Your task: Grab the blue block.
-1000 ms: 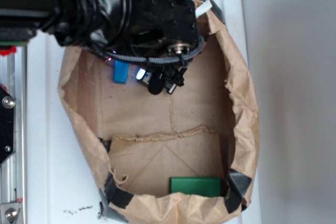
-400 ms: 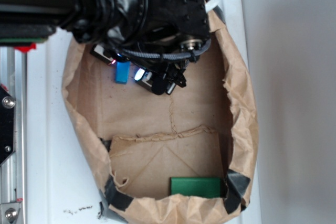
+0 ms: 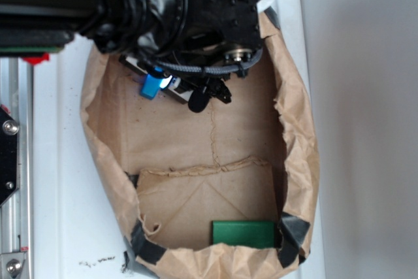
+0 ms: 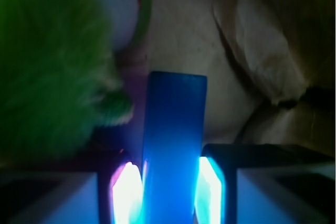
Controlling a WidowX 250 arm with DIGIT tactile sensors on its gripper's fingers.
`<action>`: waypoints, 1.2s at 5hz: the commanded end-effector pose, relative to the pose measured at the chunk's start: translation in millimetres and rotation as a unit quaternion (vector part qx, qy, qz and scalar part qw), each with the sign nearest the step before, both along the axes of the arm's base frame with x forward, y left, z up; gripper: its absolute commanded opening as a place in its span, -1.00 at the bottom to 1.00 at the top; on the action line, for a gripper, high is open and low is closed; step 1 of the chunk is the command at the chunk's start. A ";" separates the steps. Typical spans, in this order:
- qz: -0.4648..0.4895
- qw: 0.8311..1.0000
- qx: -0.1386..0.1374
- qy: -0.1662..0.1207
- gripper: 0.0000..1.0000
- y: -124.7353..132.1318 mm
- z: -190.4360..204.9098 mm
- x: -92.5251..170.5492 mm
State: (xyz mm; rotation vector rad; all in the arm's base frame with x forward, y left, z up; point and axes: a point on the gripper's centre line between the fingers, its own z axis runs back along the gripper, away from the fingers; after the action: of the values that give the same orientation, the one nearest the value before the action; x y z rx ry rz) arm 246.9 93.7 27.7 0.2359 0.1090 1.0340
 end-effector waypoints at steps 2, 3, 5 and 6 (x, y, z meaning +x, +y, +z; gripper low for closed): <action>-0.204 0.966 0.038 -0.151 -1.00 3.3 59.7 13.2; -0.263 0.951 0.023 -0.159 -1.00 -10.2 81.9 17.6; -0.345 0.928 -0.010 -0.144 -1.00 -28.2 102.0 21.3; -0.397 0.906 -0.041 -0.138 -1.00 -38.4 112.4 20.5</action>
State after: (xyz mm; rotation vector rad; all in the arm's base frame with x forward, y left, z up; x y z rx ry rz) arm 254.9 49.3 111.5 0.0433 -0.0987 0.2552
